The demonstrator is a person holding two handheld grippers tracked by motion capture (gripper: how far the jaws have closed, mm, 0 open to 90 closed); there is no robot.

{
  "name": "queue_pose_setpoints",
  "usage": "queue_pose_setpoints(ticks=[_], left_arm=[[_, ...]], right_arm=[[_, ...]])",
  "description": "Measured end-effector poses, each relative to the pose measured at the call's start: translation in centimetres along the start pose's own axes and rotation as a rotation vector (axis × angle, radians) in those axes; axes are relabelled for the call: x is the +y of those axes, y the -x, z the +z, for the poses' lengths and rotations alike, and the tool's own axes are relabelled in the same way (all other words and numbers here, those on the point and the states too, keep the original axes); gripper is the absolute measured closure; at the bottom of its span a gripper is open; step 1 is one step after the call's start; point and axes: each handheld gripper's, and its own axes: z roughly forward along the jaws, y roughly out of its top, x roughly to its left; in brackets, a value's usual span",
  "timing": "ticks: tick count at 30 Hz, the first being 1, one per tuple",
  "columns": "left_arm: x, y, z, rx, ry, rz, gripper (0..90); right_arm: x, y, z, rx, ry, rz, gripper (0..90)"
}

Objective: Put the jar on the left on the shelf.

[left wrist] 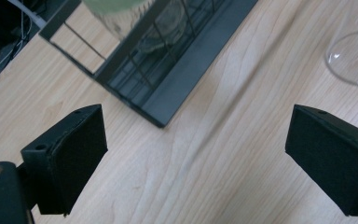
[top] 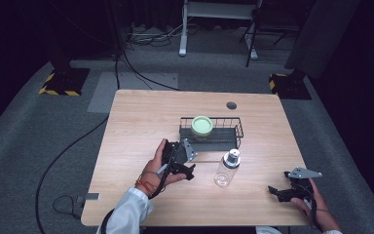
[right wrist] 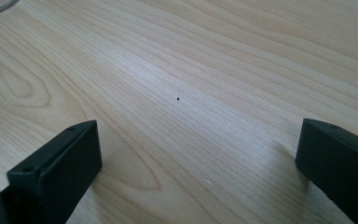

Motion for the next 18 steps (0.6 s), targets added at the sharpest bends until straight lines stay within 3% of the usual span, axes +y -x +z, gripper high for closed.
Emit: queue_pose_setpoints(ticks=[6, 18], left_arm=[[-2.2, -0.1, 0.3, -0.005, -0.020, -0.008, 5.3], [-5.1, -0.4, 0.0, 0.006, -0.025, -0.030, 5.0]], right_arm=[[0.0, 0.0, 0.0, 0.000, 0.000, 0.000, 0.3], [0.0, 0.0, 0.0, 0.000, 0.000, 0.000, 0.2]])
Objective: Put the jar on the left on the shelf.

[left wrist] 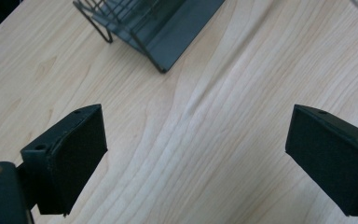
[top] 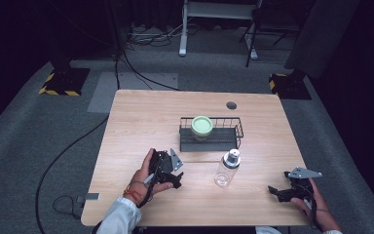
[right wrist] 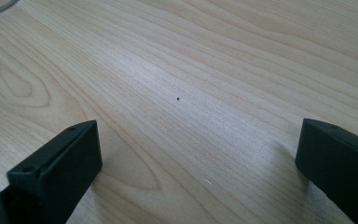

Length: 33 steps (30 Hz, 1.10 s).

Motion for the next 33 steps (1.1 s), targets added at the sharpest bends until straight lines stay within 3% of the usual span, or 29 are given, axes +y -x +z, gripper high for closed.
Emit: queue_pose_setpoints(ticks=[15, 19, 28, 30, 33], left_arm=[[-3.6, -0.5, -0.6, -0.014, -0.010, -0.059, 5.0], [-4.8, -1.0, -1.0, -0.019, -0.012, -0.110, 5.2], [-7.0, -1.9, -1.1, -0.025, -0.044, -0.173, 5.6], [-7.5, -2.1, -1.0, -0.049, -0.053, -0.187, 5.3], [-8.3, -2.2, -0.8, -0.052, -0.077, -0.210, 5.4]], right_arm=[[0.0, 0.0, 0.0, 0.000, 0.000, -0.001, 0.3], [0.0, 0.0, 0.0, 0.001, 0.000, -0.002, 0.2], [0.0, 0.0, 0.0, 0.000, 0.000, -0.001, 0.3], [0.0, 0.0, 0.0, 0.000, 0.000, -0.001, 0.2], [0.0, 0.0, 0.0, 0.000, 0.000, -0.001, 0.3]])
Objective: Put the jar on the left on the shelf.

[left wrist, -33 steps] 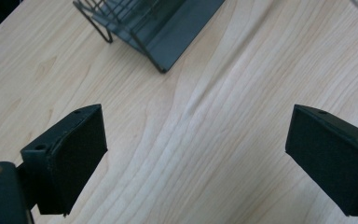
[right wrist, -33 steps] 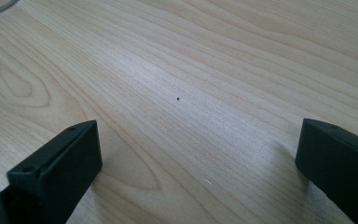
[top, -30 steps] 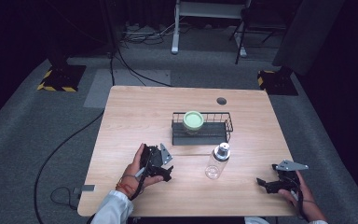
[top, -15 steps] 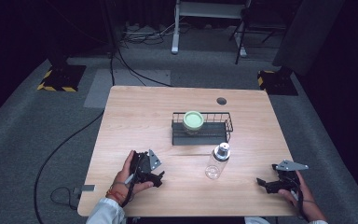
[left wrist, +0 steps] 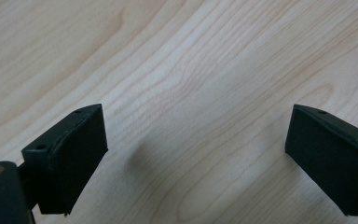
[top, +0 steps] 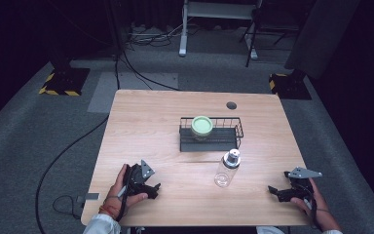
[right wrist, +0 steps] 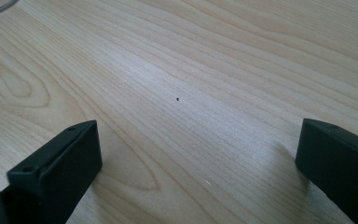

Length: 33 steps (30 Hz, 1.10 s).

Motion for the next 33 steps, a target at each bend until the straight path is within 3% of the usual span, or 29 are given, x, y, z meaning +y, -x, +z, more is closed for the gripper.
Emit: queue_pose_setpoints(ticks=[5, 9, 18, 33], left_arm=[[-0.7, -0.7, 0.1, -0.060, 0.005, -0.069, 4.7], [-1.3, -1.3, 0.1, -0.085, 0.009, -0.104, 1.7], [-2.5, -1.7, 0.1, -0.099, 0.093, -0.088, 0.1], [-2.4, -1.8, 0.2, -0.097, 0.094, -0.090, 0.1]], right_arm=[[0.1, 0.1, 0.1, 0.002, -0.001, 0.000, 0.0], [0.1, 0.2, 0.1, 0.004, -0.001, -0.003, 0.0], [0.1, 0.2, 0.1, 0.006, 0.000, -0.005, 0.1], [0.1, 0.2, 0.1, 0.005, 0.000, -0.004, 0.0]])
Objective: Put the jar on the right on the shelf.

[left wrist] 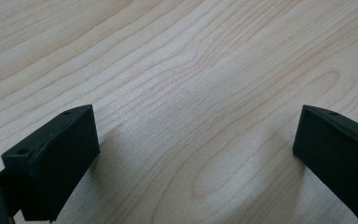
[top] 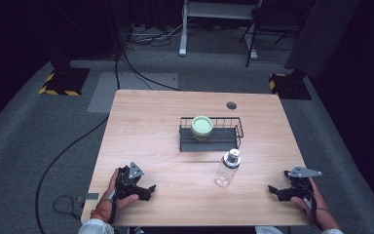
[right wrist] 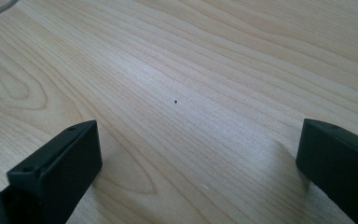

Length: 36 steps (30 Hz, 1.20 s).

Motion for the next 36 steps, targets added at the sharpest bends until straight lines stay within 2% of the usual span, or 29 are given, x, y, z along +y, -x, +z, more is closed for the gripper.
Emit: queue_pose_setpoints(ticks=[18, 23, 28, 36], left_arm=[[0.1, 0.1, 0.1, 0.009, 0.001, -0.012, 0.1], [0.0, 0.1, 0.1, 0.009, 0.001, -0.011, 0.1], [0.0, 0.1, 0.1, 0.006, 0.001, -0.010, 0.1], [0.1, 0.1, 0.1, 0.006, 0.000, -0.009, 0.1]], right_arm=[[0.0, -0.2, -0.2, 0.001, -0.014, -0.006, 0.4], [0.8, -0.9, -0.5, -0.020, -0.058, -0.078, 3.9], [1.6, -1.8, -1.1, 0.003, -0.043, -0.096, 3.8], [2.7, -3.3, -2.1, 0.073, -0.032, -0.100, 3.8]])
